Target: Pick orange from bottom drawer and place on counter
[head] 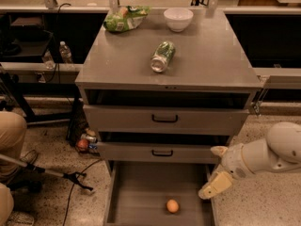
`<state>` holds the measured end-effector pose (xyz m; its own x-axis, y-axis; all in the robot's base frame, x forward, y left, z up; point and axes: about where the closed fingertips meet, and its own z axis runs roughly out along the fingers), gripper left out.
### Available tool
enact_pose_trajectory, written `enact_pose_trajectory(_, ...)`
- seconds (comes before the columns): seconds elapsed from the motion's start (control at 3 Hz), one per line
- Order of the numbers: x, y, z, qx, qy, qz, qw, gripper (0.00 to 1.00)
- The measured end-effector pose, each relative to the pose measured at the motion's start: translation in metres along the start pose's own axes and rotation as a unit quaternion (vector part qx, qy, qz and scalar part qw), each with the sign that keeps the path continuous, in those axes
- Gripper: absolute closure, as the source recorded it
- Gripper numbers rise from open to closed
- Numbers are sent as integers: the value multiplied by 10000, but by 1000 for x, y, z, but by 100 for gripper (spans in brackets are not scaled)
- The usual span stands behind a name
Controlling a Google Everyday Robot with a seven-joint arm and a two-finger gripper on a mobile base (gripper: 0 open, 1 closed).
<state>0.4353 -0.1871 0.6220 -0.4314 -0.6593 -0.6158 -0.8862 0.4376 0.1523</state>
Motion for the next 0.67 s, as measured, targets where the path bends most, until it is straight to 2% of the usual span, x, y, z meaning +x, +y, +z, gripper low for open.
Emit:
enact_pose_trajectory(0.33,23,-8,56,-186,-75,169,9997,0)
enact_pose_trajectory(0.67,23,-8,56,-187,-75,169,9997,0)
